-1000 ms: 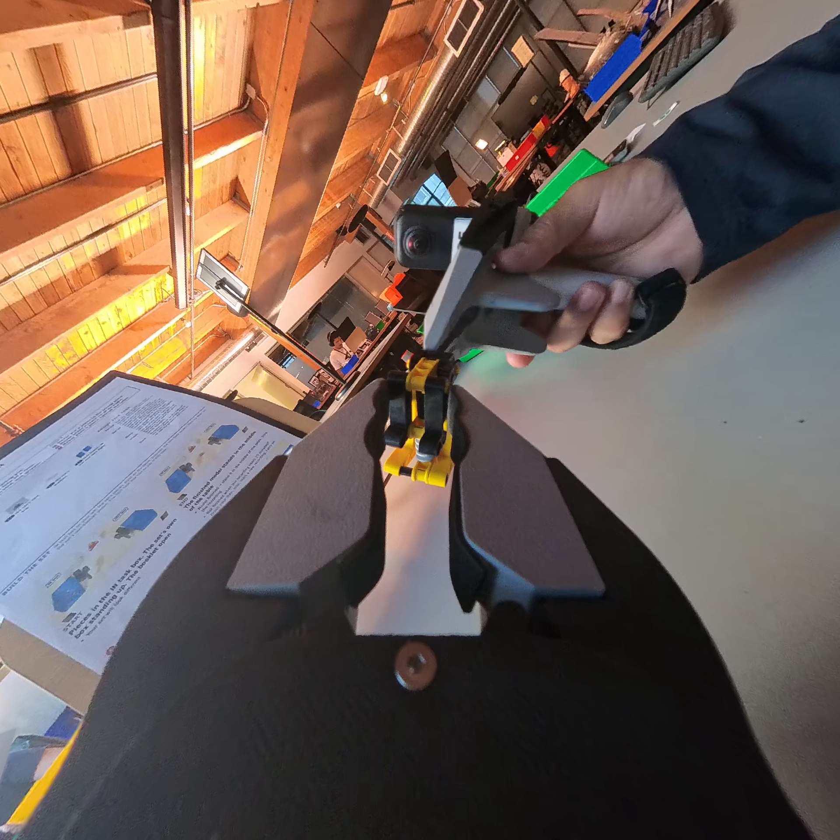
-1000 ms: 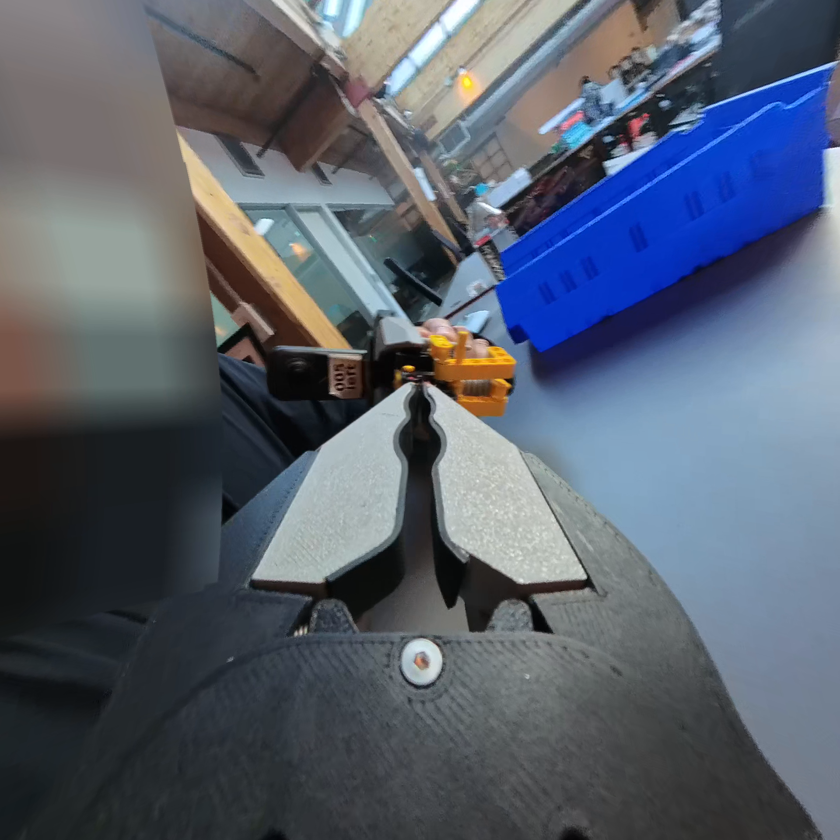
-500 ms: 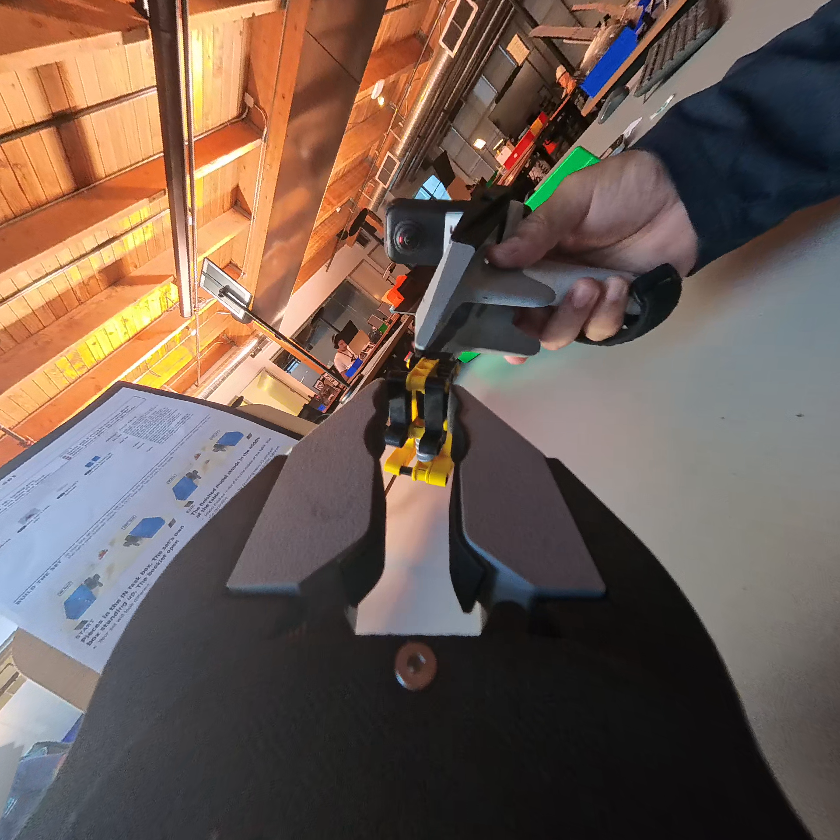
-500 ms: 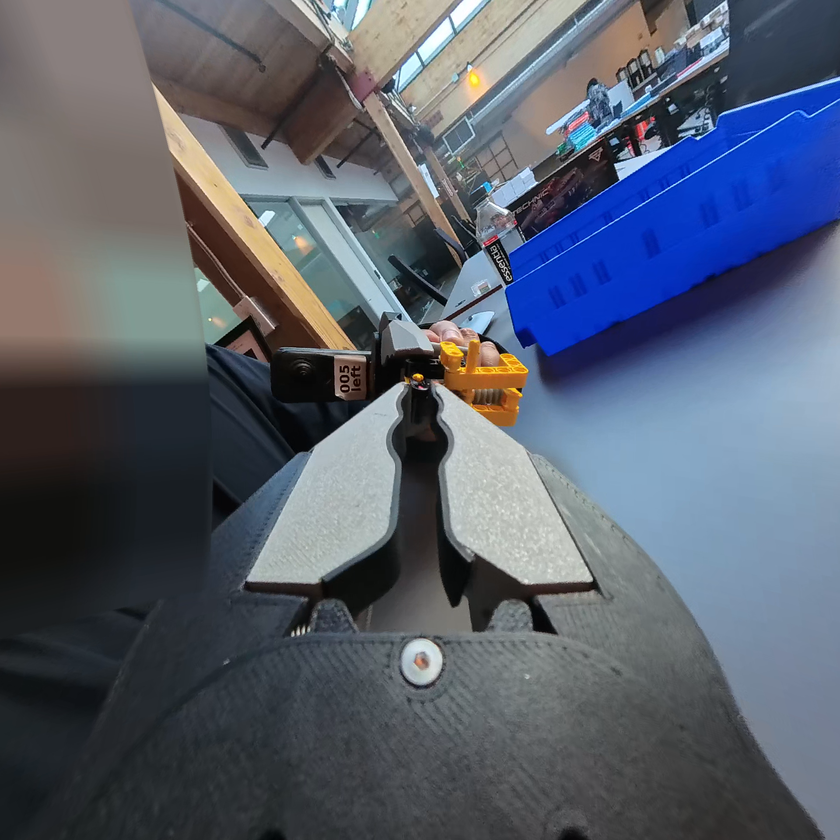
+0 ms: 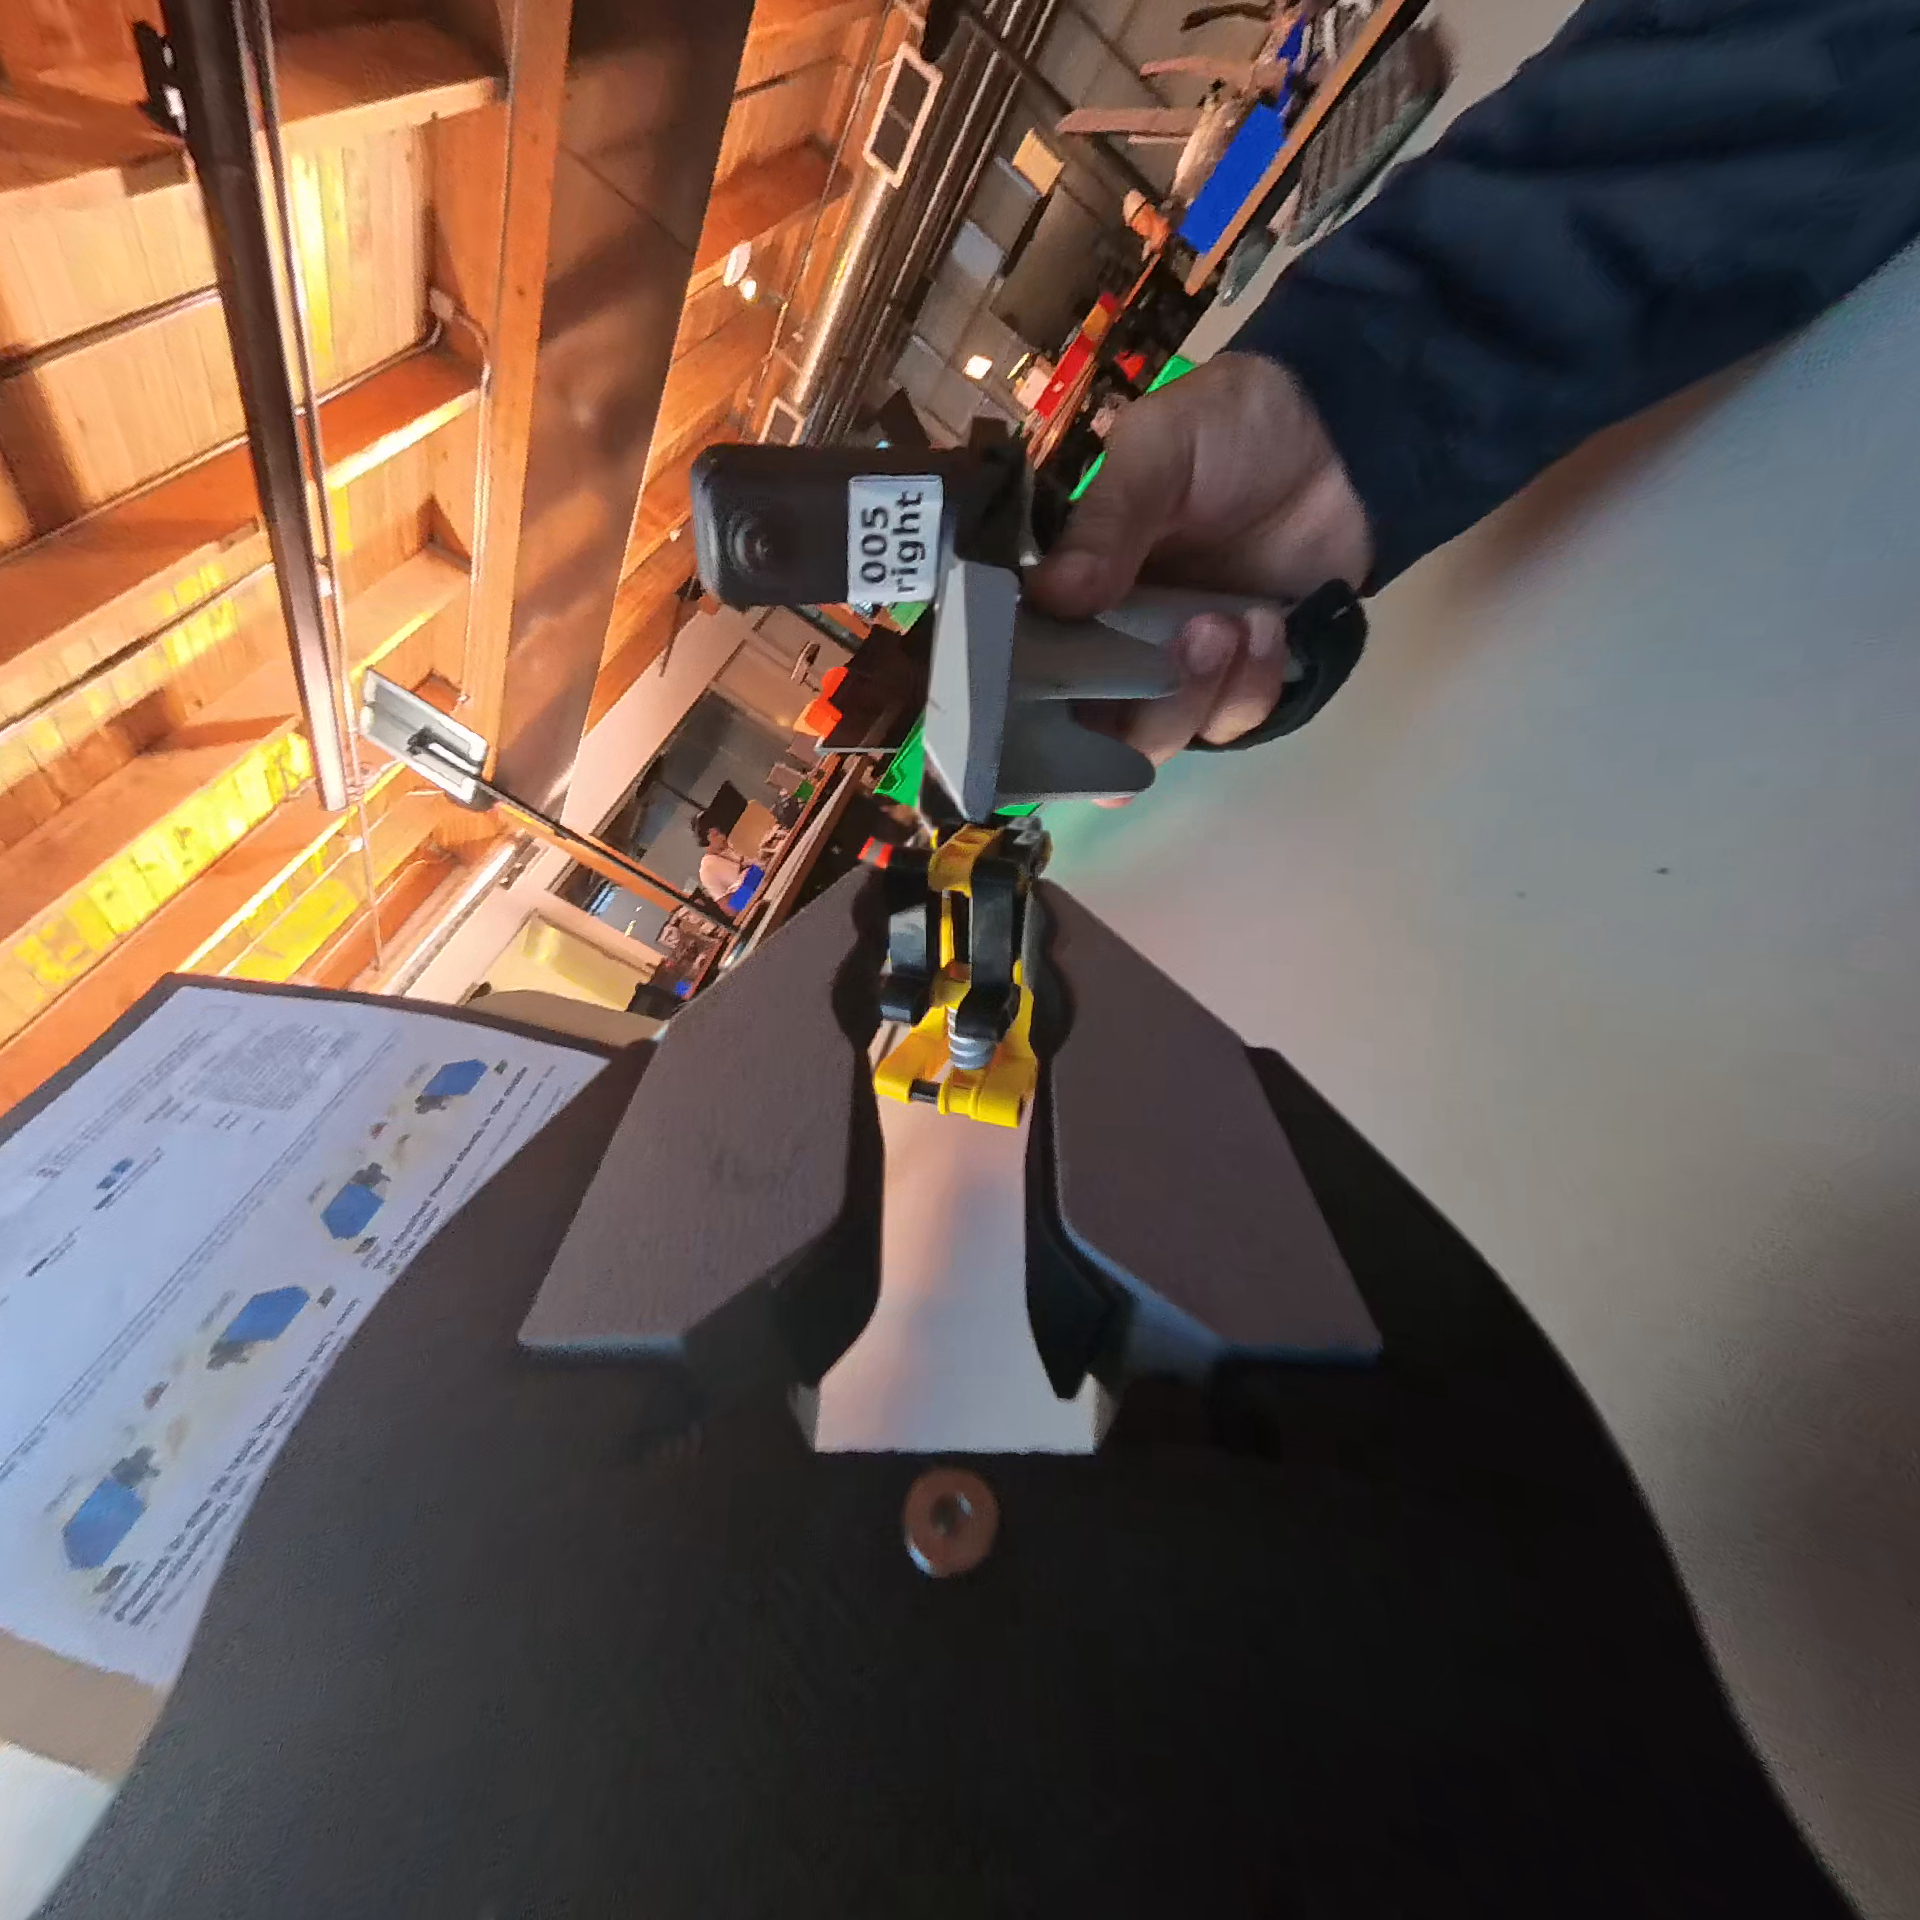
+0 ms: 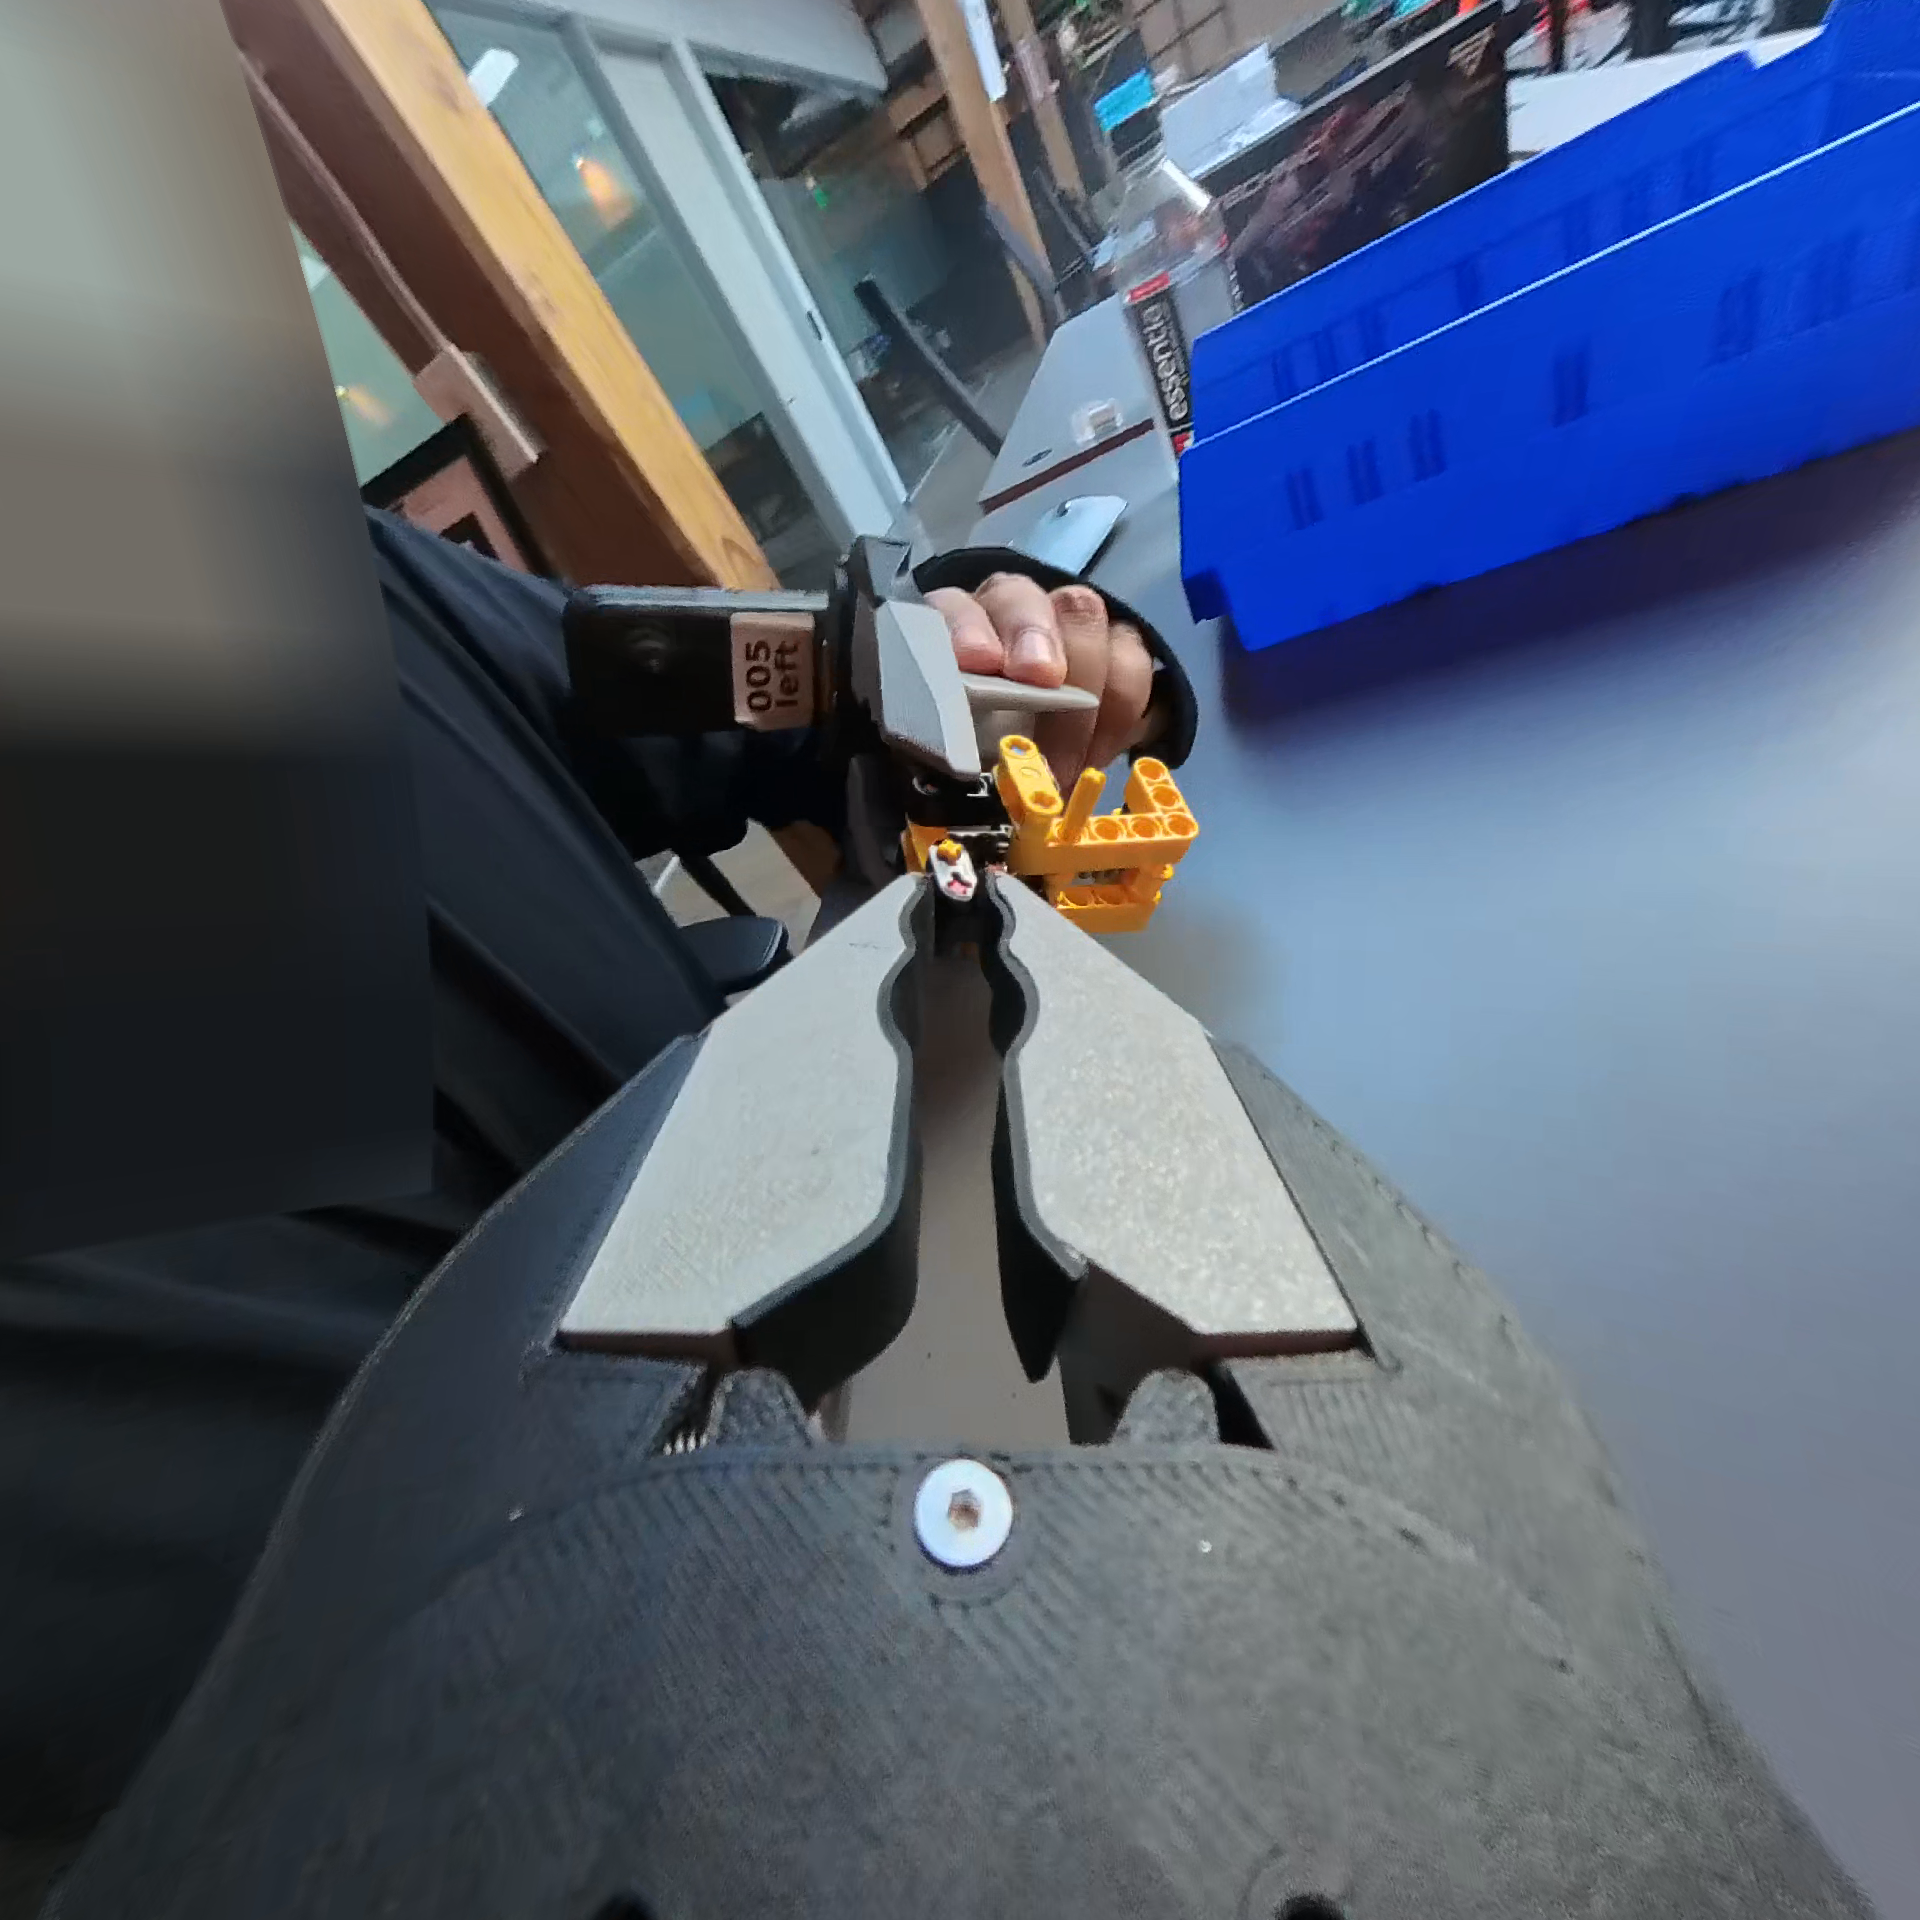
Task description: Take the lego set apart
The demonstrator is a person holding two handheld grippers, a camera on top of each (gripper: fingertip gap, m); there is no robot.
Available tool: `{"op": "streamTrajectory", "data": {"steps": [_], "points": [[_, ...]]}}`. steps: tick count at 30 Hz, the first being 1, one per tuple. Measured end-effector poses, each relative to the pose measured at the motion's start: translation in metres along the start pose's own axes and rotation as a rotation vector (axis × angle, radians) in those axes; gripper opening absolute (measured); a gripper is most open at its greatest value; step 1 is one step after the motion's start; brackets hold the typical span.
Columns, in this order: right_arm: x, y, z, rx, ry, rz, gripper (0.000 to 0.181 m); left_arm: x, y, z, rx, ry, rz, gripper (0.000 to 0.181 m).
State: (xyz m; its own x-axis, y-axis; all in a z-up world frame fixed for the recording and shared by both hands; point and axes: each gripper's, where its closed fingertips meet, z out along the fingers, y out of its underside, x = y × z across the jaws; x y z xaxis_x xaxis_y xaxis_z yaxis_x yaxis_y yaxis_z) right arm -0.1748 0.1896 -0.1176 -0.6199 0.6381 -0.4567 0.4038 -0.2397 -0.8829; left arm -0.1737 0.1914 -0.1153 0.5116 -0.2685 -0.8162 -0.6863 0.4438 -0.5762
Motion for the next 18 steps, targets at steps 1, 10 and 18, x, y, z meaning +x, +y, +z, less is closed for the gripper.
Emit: {"op": "streamTrajectory", "data": {"steps": [1,10,18], "points": [[-0.001,0.002,0.000,-0.014,-0.021,0.014,0.006,0.002,-0.001,-0.001,0.009,0.017,-0.002,0.023],[0.020,-0.003,0.003,0.203,-0.033,0.231,0.004,-0.002,0.015,-0.002,-0.033,0.043,-0.105,0.023],[0.044,-0.014,-0.002,0.293,0.138,0.258,0.003,-0.011,0.044,0.006,-0.151,-0.013,-0.235,0.023]]}}
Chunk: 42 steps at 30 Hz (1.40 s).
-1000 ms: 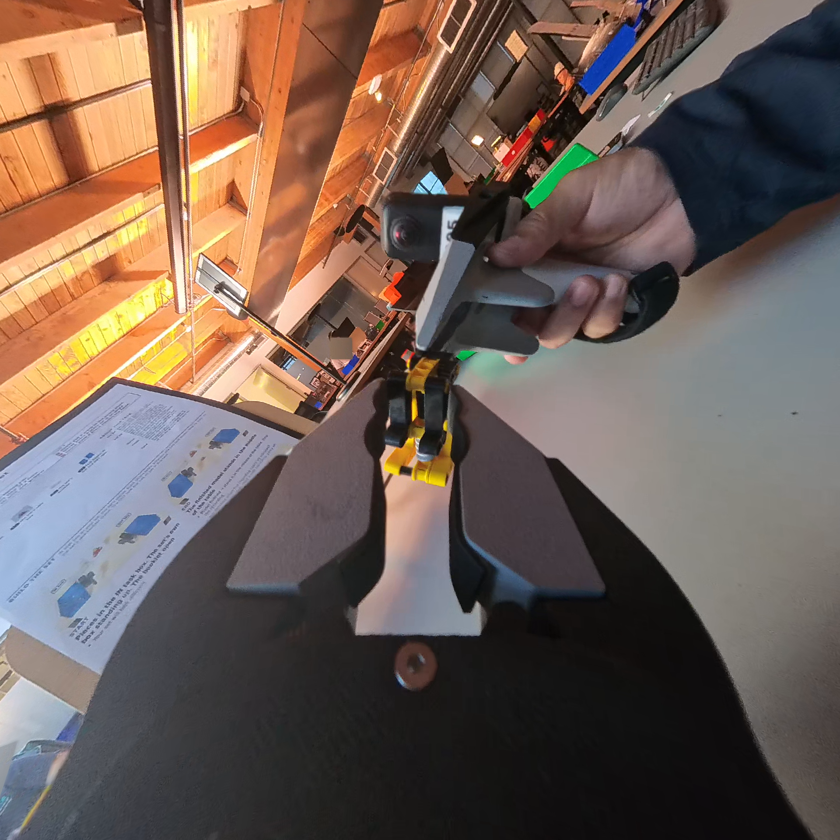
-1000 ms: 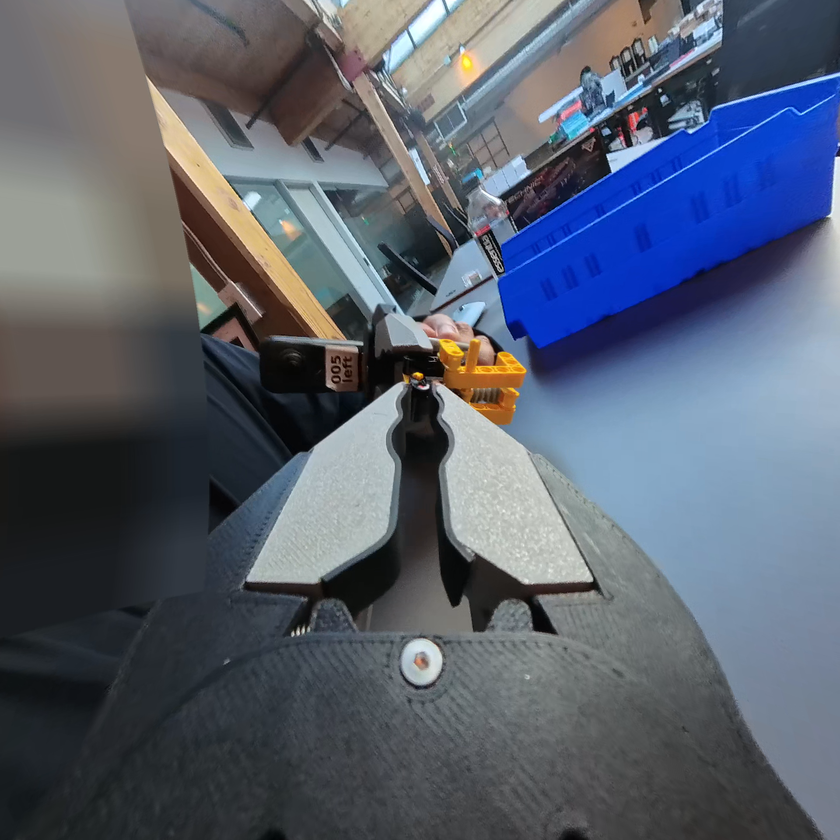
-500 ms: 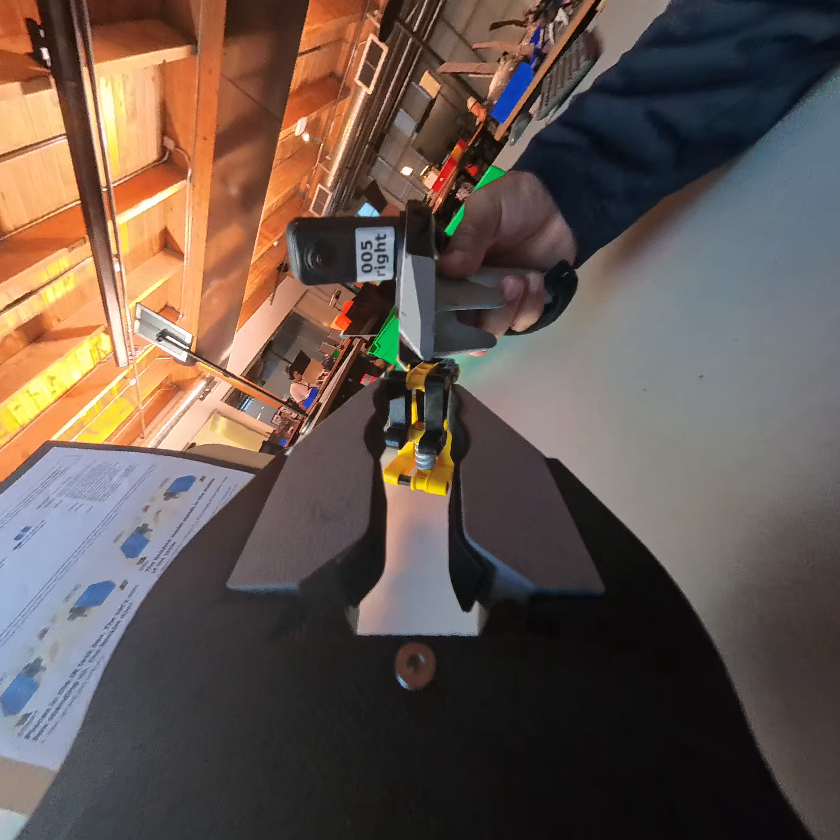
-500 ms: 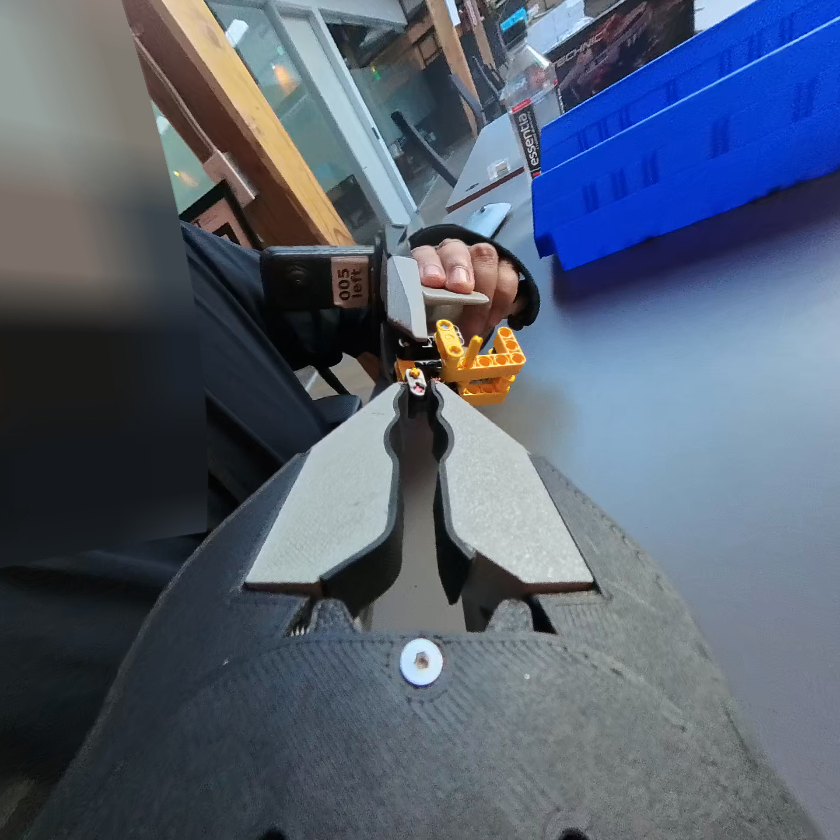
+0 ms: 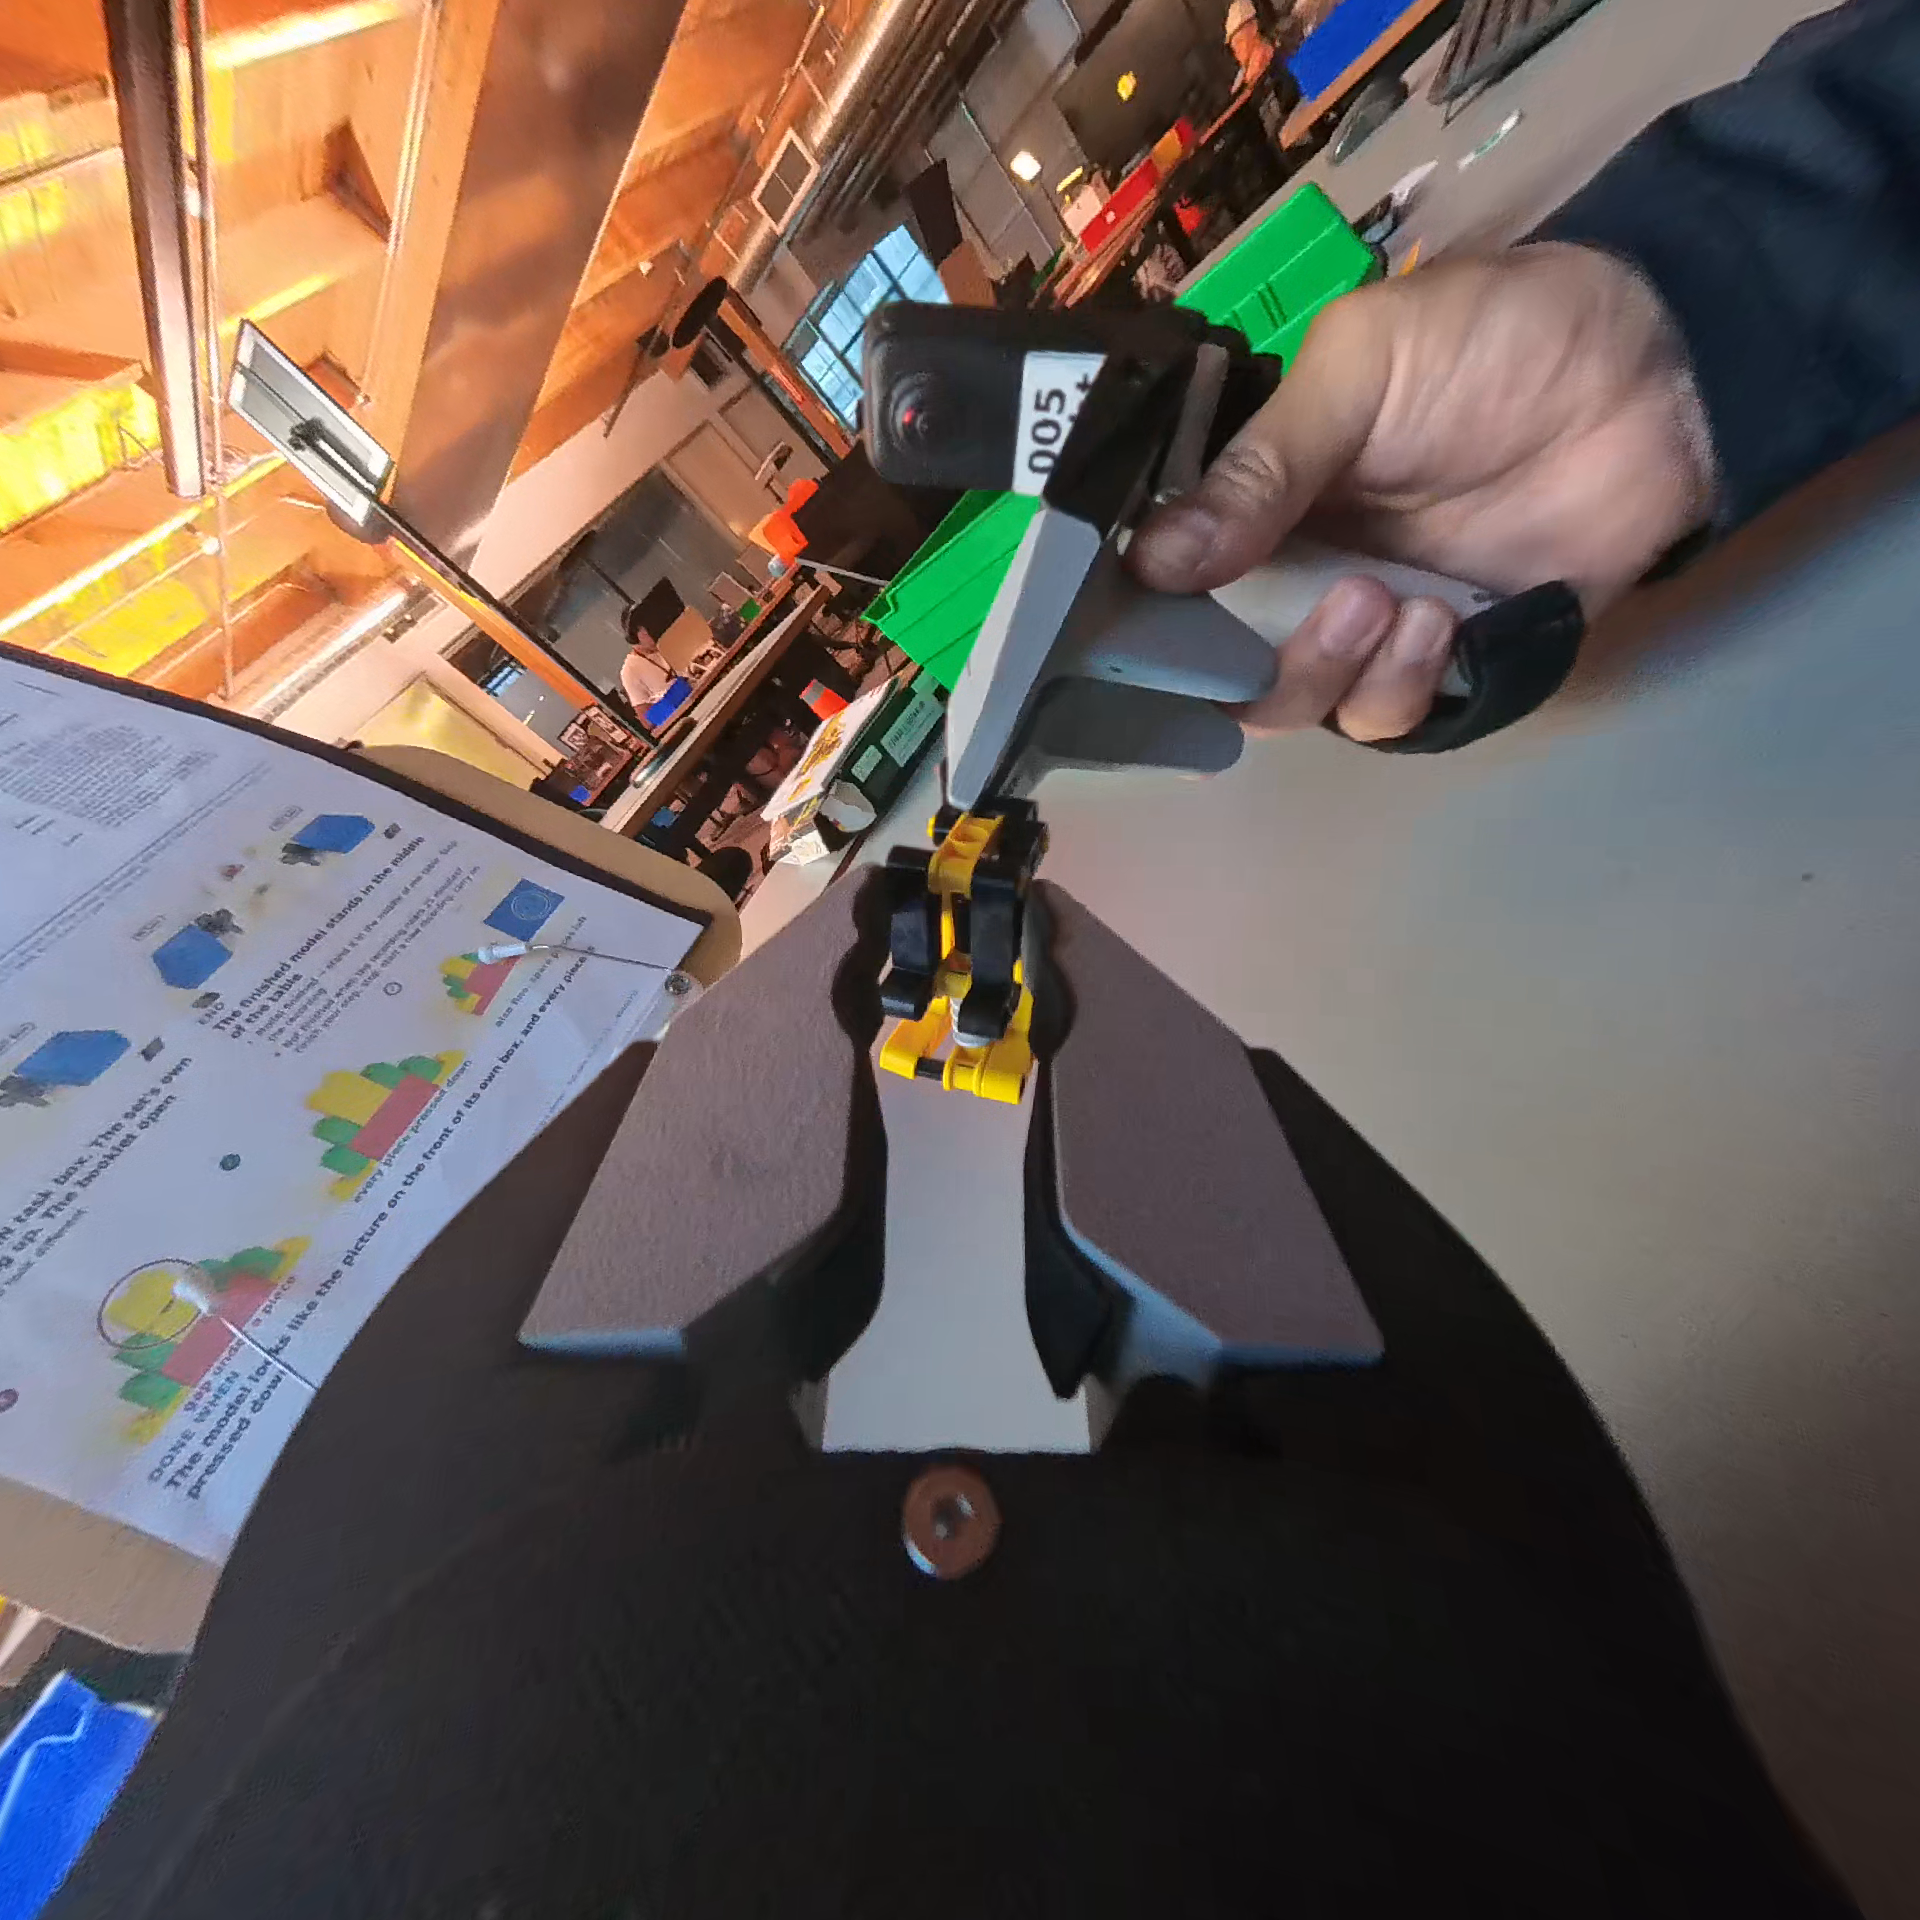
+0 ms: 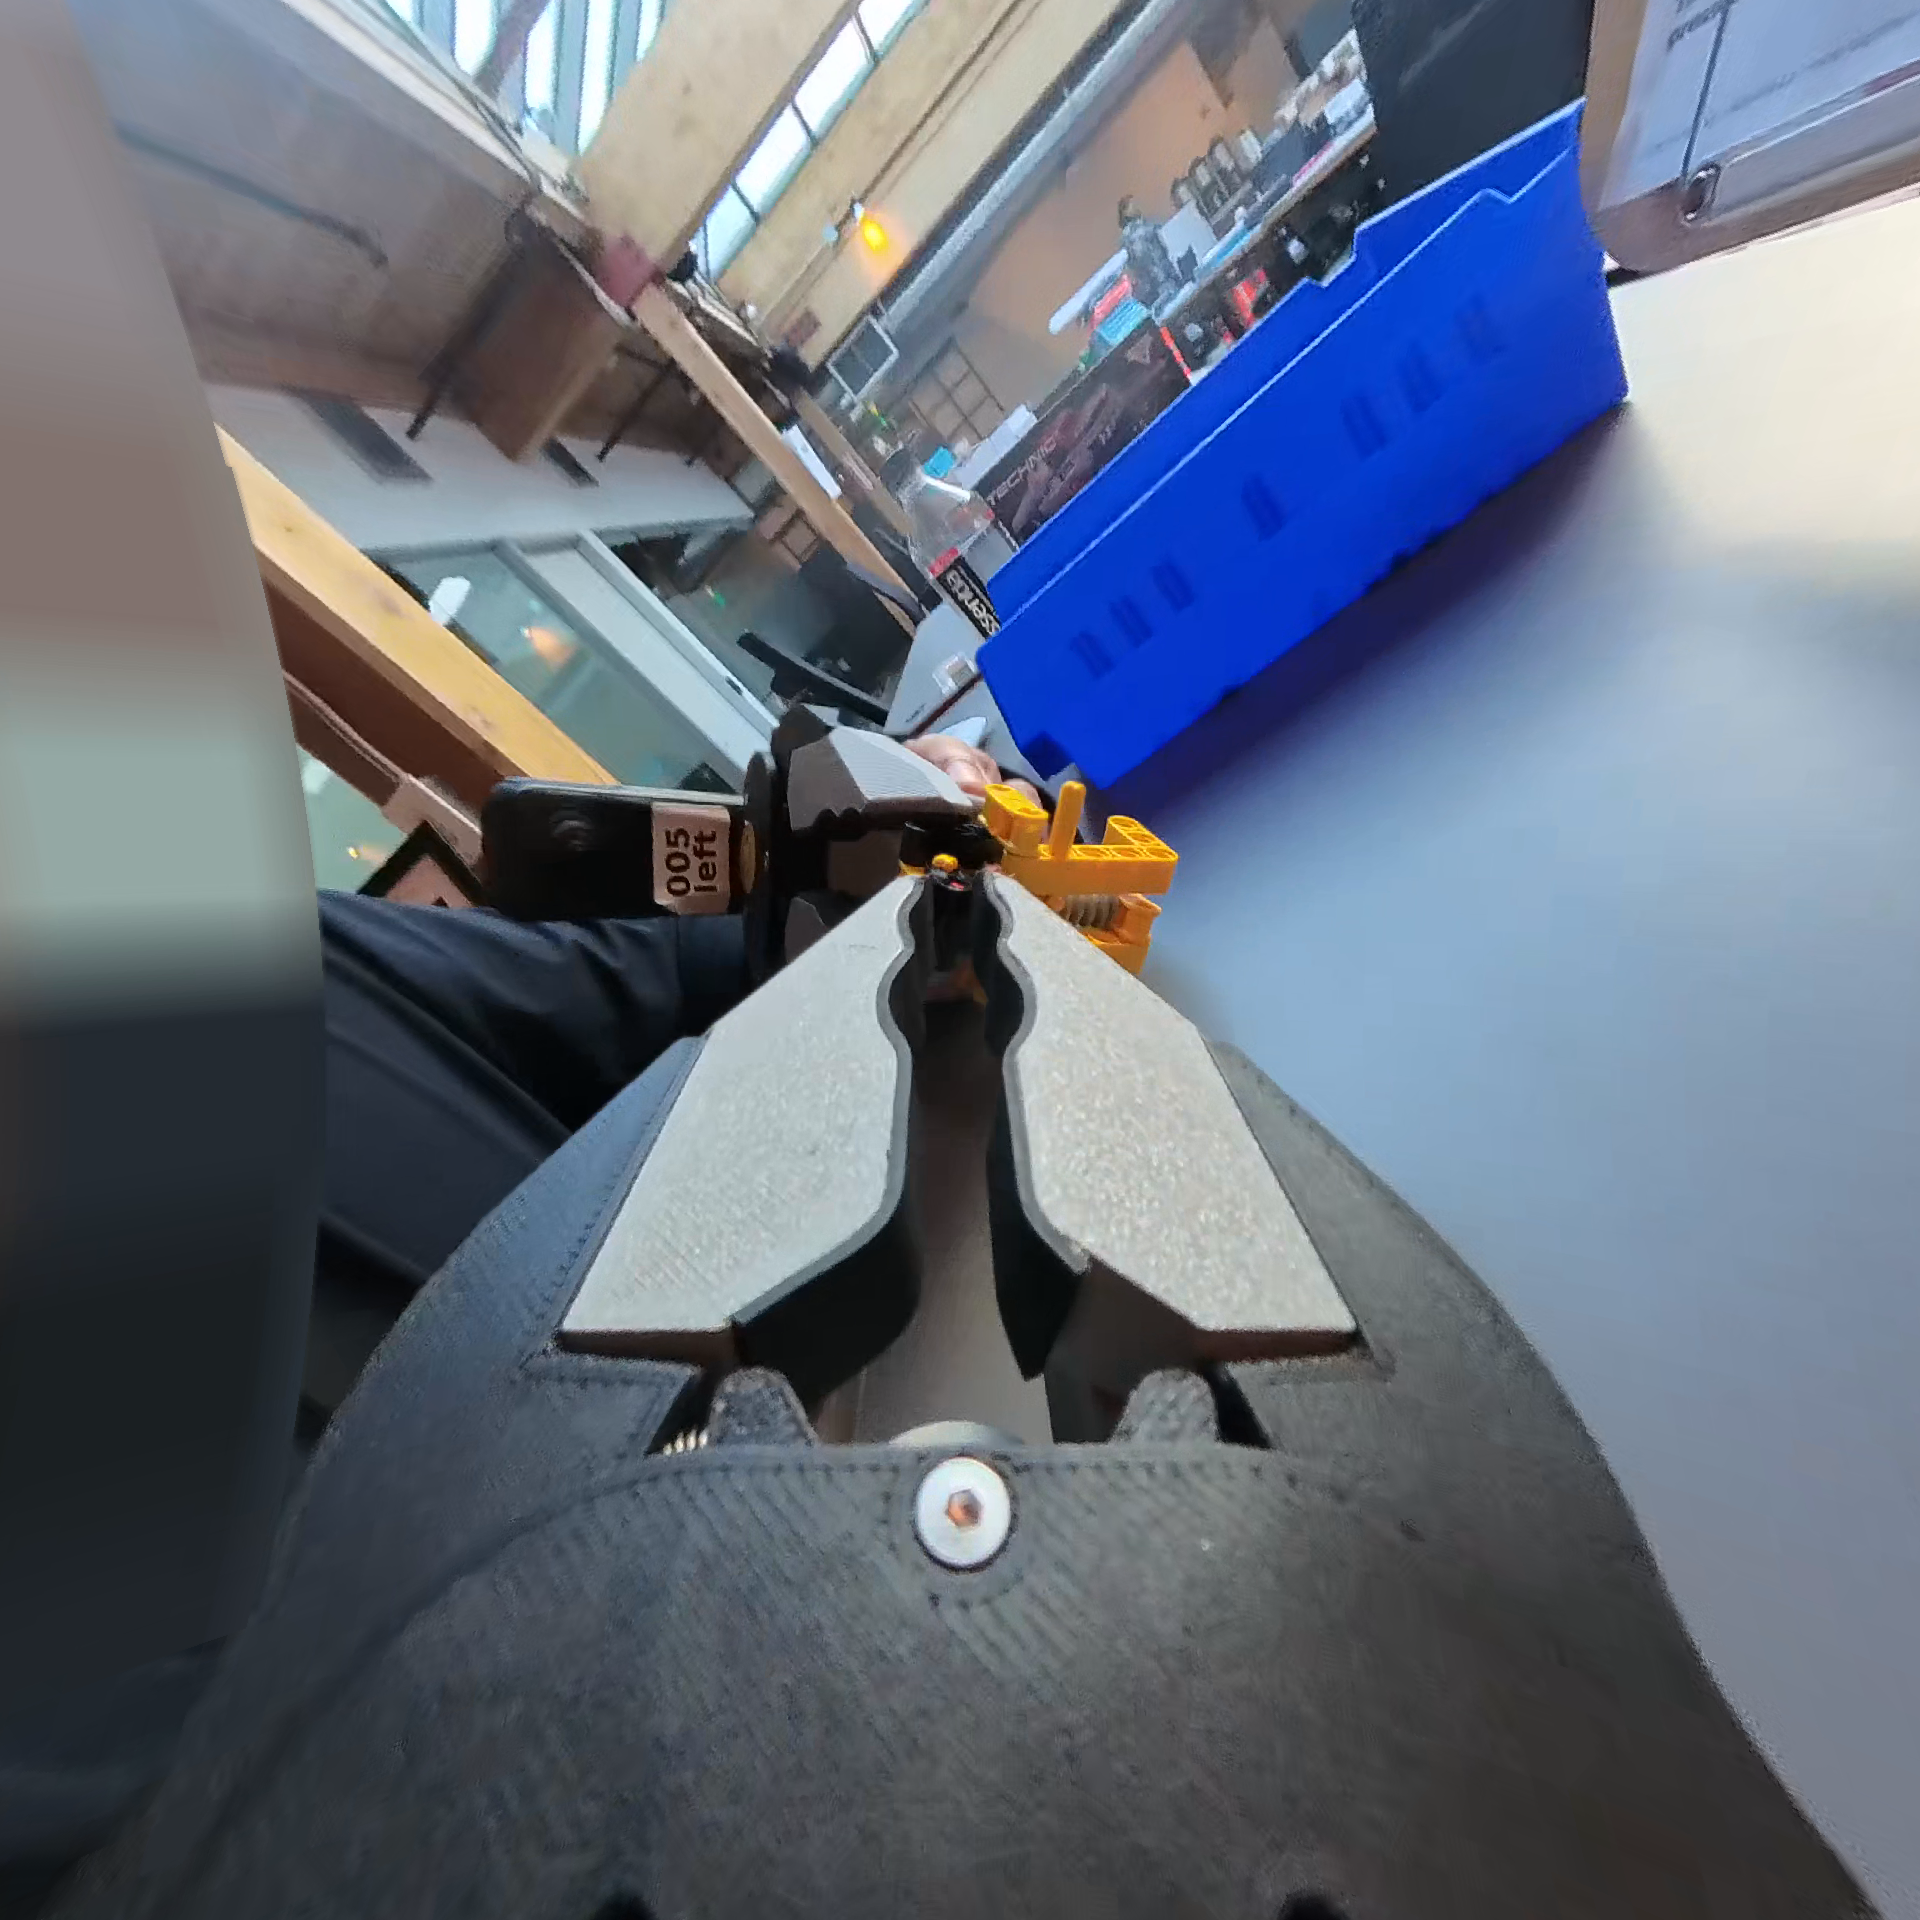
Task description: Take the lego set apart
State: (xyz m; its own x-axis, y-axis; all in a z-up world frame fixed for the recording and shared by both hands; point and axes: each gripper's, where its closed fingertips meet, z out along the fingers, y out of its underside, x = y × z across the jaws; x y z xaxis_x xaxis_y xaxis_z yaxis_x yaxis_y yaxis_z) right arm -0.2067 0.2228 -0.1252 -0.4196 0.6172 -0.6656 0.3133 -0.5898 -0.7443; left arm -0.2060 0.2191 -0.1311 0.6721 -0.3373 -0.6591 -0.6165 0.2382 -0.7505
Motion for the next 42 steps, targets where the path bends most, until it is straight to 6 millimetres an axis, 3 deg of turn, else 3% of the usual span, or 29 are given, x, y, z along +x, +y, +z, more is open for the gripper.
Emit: {"op": "streamTrajectory", "data": {"steps": [5,12,14,15,16,18,21,22,23,26,27,29,33,36,42], "points": [[0.004,-0.005,0.000,0.072,-0.015,0.089,0.003,-0.003,0.002,0.001,-0.031,-0.033,-0.012,0.023],[0.018,-0.010,0.000,0.100,0.075,0.066,0.000,-0.003,0.012,0.006,-0.123,-0.083,0.045,0.023],[0.028,-0.021,-0.011,0.136,0.166,-0.014,0.000,0.020,0.002,0.007,-0.081,0.016,0.066,0.023],[0.023,-0.032,-0.018,0.189,0.174,-0.072,0.000,0.026,0.001,0.008,-0.102,0.018,0.113,0.023],[0.012,-0.043,-0.024,0.231,0.150,-0.146,0.000,0.018,0.001,0.008,-0.100,-0.034,0.152,0.023],[-0.008,-0.052,-0.030,0.194,0.126,-0.267,0.000,0.004,0.008,0.005,-0.080,-0.025,0.033,0.023],[-0.008,-0.034,-0.036,-0.024,0.219,-0.475,0.000,0.017,0.000,-0.003,0.069,0.122,-0.028,0.023],[-0.009,-0.030,-0.034,-0.041,0.226,-0.511,0.028,0.022,-0.004,-0.005,0.111,0.170,-0.021,0.023],[-0.011,-0.023,-0.030,-0.074,0.212,-0.499,0.043,0.021,-0.005,-0.005,0.122,0.174,-0.009,0.023],[-0.025,0.005,-0.016,-0.202,0.096,-0.465,0.025,0.028,0.002,-0.005,0.103,0.212,0.004,0.023],[-0.020,0.011,-0.015,-0.255,0.143,-0.510,0.015,0.029,0.004,-0.005,0.089,0.213,0.018,0.023],[-0.010,0.018,-0.014,-0.312,0.244,-0.631,0.022,0.032,0.006,-0.003,0.055,0.211,0.050,0.023],[0.012,0.040,-0.018,-0.478,0.397,-0.783,0.003,0.033,0.015,0.000,-0.004,0.220,0.002,0.023],[0.024,0.042,-0.018,-0.523,0.483,-0.859,0.000,0.034,0.020,0.001,-0.022,0.242,-0.042,0.023],[0.022,0.040,-0.018,-0.469,0.427,-0.769,0.008,0.042,0.023,0.003,-0.031,0.283,-0.026,0.023]]}}
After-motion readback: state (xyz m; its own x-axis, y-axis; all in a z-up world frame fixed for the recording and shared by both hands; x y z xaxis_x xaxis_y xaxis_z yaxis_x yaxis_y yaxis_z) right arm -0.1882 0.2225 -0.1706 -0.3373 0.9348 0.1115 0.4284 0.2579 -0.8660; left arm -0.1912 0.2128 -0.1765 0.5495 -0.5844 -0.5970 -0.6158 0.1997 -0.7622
